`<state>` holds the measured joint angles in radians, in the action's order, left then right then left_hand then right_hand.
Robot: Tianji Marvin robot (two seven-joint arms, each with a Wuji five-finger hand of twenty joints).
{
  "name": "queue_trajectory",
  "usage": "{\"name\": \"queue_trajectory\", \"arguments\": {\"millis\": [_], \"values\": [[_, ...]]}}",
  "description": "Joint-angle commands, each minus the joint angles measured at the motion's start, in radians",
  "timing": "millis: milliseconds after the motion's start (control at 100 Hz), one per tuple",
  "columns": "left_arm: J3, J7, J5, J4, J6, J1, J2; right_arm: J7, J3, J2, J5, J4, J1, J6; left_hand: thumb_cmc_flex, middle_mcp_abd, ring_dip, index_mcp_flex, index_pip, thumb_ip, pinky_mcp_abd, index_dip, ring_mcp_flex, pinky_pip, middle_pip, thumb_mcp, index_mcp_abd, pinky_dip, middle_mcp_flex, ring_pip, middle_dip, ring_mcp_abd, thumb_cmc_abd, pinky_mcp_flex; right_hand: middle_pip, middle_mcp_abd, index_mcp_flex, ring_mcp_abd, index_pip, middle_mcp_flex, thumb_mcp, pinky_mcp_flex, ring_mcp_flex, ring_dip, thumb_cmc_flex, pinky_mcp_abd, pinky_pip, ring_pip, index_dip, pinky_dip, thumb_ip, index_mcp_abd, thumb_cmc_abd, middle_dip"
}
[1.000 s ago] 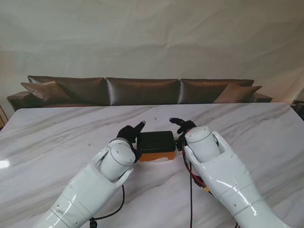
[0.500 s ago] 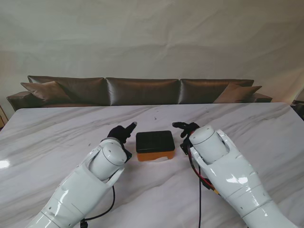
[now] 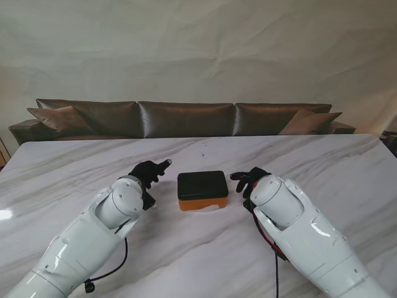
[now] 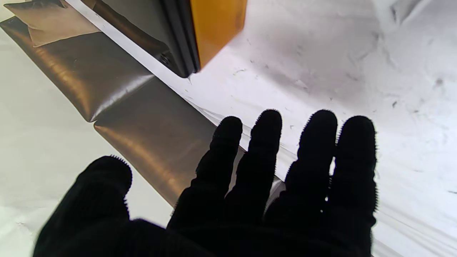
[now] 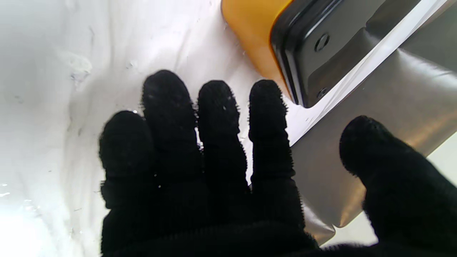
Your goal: Refill a tissue box and feed the first sheet
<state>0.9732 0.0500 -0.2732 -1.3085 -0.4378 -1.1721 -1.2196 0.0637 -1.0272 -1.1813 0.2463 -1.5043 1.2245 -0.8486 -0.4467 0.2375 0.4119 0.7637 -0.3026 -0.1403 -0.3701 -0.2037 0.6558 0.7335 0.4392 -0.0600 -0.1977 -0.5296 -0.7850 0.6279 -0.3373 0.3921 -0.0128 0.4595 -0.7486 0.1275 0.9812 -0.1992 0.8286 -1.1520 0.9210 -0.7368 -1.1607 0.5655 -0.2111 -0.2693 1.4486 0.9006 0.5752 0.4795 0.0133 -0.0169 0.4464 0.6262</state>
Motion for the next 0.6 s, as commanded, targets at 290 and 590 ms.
{"name": "queue_trajectory", "arguments": {"millis": [290,590], "values": [[-0.031,-0.019,0.067,0.046,0.052,0.033,-0.006,0.037,0.016,0.013,0.015,-0.070,0.043,0.000,0.054,-0.045,0.045,-0.015,-0.024,-0.017,0.096,-0.026,-0.040,0.543,0.052,0.021,0.061,-0.057,0.017,0.027,-0.025,-0.014,0.008,-0.068,-0.142,-0.062,0.080,0.054,0.172,-0.107,0.040,-0.026,-0.093,0.088,-0.040,0.073,0.115,0.195,0.034,0.088,-0.046,-0.099,0.047,0.132],[-0.069,-0.117,0.086,0.074,0.085,0.068,0.012,0.056,0.053,0.012,-0.007,-0.036,0.017,0.012,0.088,-0.098,0.060,-0.041,-0.064,-0.009,0.125,-0.050,-0.063,0.539,0.054,0.017,0.120,-0.075,0.023,-0.001,-0.027,-0.034,0.104,-0.084,-0.194,-0.084,0.102,0.080,0.243,-0.139,0.038,-0.044,-0.120,0.108,-0.048,0.086,0.142,0.253,0.065,0.109,-0.047,-0.123,0.055,0.180]]}}
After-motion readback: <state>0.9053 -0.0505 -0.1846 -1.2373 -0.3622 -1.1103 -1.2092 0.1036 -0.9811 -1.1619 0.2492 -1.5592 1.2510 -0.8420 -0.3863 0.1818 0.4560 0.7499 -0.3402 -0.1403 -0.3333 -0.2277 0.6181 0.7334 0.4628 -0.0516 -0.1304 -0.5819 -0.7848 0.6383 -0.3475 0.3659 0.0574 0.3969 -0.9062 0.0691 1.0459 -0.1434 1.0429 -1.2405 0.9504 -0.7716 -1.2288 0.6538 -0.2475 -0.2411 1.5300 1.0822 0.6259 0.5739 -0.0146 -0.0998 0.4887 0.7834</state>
